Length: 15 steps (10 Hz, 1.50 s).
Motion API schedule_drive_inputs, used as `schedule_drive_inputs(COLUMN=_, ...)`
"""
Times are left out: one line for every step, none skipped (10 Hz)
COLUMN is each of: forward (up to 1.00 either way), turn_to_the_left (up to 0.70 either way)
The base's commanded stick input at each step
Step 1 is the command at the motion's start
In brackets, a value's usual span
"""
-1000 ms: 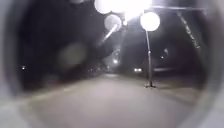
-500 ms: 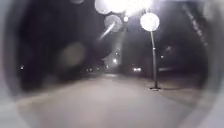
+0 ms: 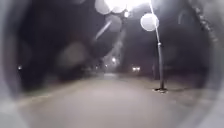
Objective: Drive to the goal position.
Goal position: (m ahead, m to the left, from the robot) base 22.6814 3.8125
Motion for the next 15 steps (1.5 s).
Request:
schedule_drive_inputs(forward=1.00, turn_to_the_left=0.00)
schedule_drive_inputs(forward=1.00, turn_to_the_left=0.00)
schedule_drive_inputs(forward=1.00, turn_to_the_left=0.00)
schedule_drive_inputs(forward=1.00, turn_to_the_left=0.00)
schedule_drive_inputs(forward=1.00, turn_to_the_left=0.00)
schedule_drive_inputs(forward=1.00, turn_to_the_left=0.00)
schedule_drive_inputs(forward=1.00, turn_to_the_left=0.00)
schedule_drive_inputs(forward=1.00, turn_to_the_left=0.00)
schedule_drive_inputs(forward=1.00, turn_to_the_left=0.00)
schedule_drive_inputs(forward=1.00, turn_to_the_left=0.00)
schedule_drive_inputs(forward=1.00, turn_to_the_left=0.00)
schedule_drive_inputs(forward=1.00, turn_to_the_left=0.00)
schedule_drive_inputs(forward=1.00, turn_to_the_left=0.00)
schedule_drive_inputs(forward=1.00, turn_to_the_left=0.00)
schedule_drive_inputs(forward=1.00, turn_to_the_left=0.00)
